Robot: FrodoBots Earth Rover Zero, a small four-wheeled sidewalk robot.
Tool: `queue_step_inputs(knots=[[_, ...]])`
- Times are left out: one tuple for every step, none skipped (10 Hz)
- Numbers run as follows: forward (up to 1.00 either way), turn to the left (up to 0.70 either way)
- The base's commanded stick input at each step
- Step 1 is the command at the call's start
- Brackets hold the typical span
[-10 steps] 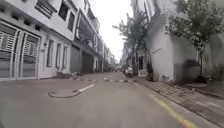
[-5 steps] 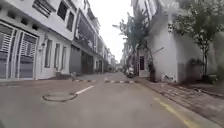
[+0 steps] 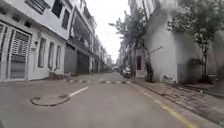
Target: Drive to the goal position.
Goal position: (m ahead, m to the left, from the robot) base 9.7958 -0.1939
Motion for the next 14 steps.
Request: queue_step_inputs(knots=[[0.50,0.00],[0.50,0.00],[0.50,0.00],[0.50,0.00],[0.50,0.00],[0.50,0.00],[0.50,0.00],[0.50,0.00],[0.50,0.00],[0.50,0.00],[0.50,0.00],[0.50,0.00],[0.50,0.00],[0.50,0.00]])
